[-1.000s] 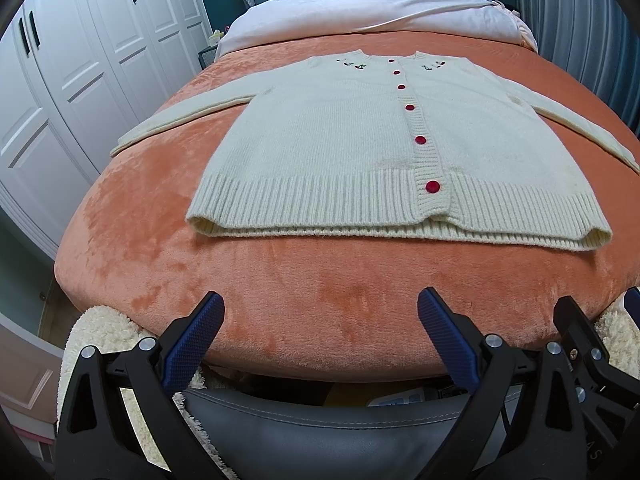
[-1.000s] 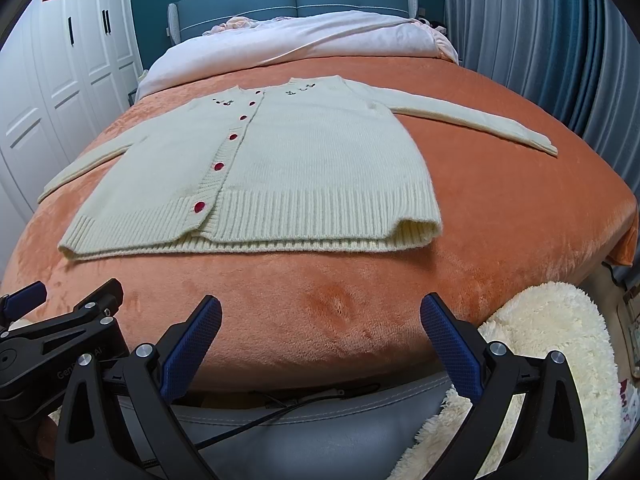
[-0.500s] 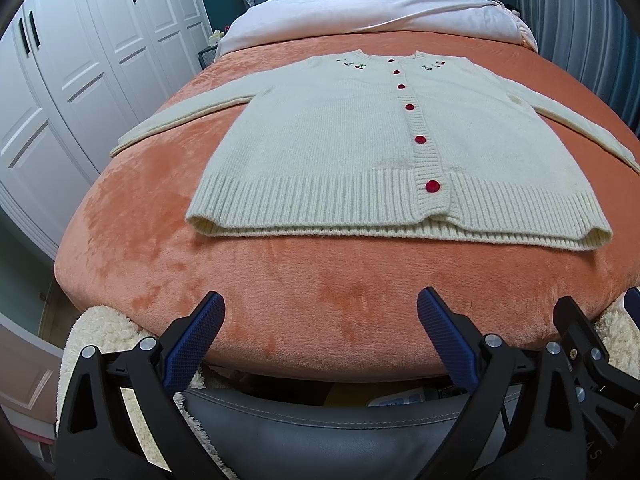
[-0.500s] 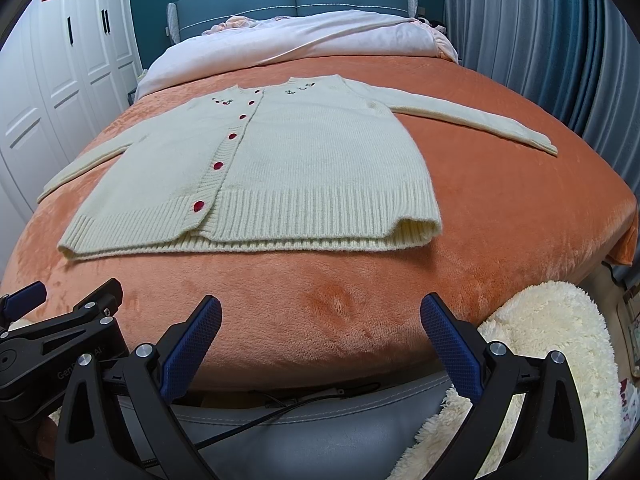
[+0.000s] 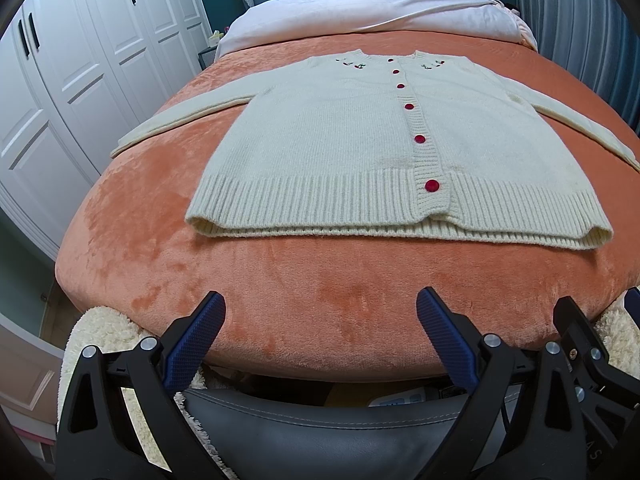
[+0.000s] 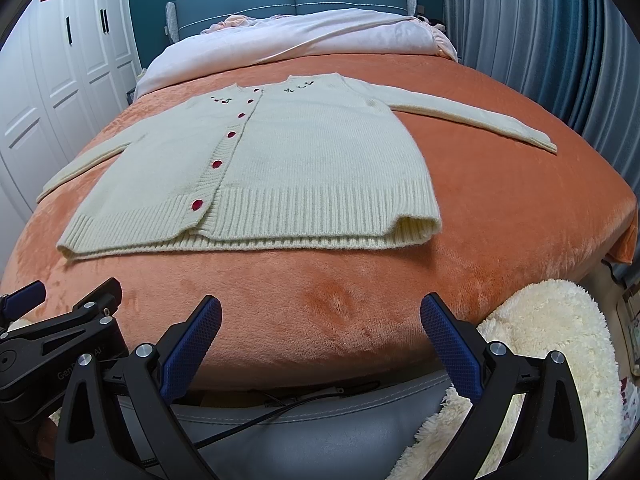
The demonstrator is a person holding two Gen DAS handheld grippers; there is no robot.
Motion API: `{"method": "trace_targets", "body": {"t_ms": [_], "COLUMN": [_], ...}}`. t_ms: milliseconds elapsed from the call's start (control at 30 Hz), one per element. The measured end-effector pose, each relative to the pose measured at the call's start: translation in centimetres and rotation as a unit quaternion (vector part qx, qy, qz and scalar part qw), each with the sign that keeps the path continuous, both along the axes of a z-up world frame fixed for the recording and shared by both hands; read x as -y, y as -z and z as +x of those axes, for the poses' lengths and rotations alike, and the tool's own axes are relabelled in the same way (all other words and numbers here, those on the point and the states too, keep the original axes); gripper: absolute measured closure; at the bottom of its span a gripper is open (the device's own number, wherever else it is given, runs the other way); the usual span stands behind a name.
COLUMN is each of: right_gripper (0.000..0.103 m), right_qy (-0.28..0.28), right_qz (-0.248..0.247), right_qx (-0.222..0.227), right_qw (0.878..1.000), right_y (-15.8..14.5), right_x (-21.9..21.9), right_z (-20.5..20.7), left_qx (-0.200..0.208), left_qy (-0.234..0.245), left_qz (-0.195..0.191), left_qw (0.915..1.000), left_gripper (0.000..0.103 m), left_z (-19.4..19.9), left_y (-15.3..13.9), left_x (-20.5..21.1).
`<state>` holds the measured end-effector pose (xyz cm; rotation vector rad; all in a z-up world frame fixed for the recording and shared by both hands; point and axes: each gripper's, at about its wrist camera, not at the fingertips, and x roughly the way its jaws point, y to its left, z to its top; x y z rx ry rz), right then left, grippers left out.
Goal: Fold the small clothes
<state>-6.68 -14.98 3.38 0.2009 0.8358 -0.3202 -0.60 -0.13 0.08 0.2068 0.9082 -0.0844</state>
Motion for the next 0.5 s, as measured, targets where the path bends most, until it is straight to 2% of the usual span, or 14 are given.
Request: {"method": "trace_targets", "body": {"t_ms": [500], "right_gripper": [0.005], "right_qy": [0.0], "right_qz": [0.0], "right_qx": [-0.013], "right_qw": [1.0], "right_y": [0.65], "right_x": [-0.22], "right_z": [0.35], "left_qx": [-0.008], "left_qy": [-0.004], "left_qz": [0.002], "left_qw": [1.0], "left_gripper": [0.009], "left_z": [0.22], "left_y": [0.77], "left_x": [-0.71]}}
